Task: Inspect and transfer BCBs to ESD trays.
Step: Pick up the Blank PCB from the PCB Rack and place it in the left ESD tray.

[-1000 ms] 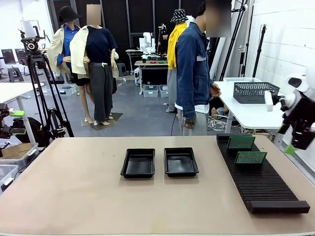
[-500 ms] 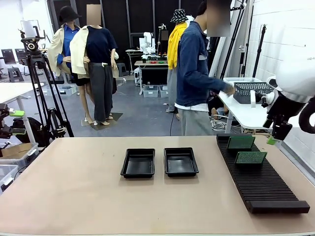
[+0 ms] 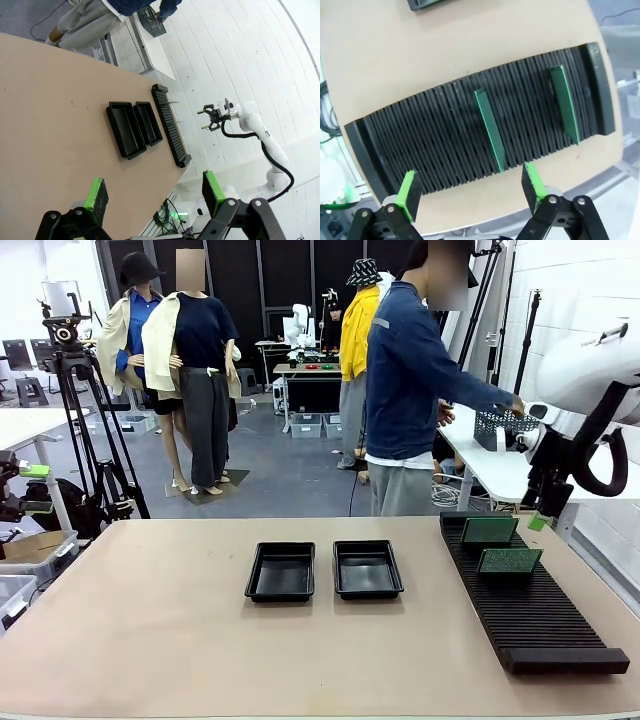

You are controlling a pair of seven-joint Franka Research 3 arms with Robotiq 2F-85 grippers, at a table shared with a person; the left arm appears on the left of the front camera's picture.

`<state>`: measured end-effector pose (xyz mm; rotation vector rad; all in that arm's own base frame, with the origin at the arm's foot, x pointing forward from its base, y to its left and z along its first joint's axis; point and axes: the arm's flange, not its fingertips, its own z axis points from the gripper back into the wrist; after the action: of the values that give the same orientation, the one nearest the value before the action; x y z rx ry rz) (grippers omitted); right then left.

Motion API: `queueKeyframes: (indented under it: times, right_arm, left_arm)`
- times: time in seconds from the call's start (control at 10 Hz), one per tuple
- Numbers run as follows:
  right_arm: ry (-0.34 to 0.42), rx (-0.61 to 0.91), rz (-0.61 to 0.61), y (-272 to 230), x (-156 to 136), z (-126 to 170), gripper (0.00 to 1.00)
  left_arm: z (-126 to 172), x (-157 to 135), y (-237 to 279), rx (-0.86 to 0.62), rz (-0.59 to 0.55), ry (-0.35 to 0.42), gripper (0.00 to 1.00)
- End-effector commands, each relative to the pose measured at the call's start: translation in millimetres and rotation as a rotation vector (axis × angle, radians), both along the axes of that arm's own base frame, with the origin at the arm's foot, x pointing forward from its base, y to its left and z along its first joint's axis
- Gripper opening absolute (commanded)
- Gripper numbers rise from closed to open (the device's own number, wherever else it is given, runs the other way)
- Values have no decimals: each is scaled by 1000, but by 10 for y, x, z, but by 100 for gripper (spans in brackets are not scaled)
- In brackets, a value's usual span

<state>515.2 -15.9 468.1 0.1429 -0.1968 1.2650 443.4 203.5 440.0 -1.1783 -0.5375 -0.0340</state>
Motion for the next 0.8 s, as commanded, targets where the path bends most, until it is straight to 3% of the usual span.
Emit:
queueKeyframes:
  times: [0.0, 0.7]
  right_arm:
    - [48, 2, 20, -33, 148, -89, 100]
    - [106, -5, 41, 24, 346, -554, 100]
  left_arm:
    - [22, -8, 6, 0, 2, -5, 100]
    - [22, -8, 6, 0, 2, -5, 100]
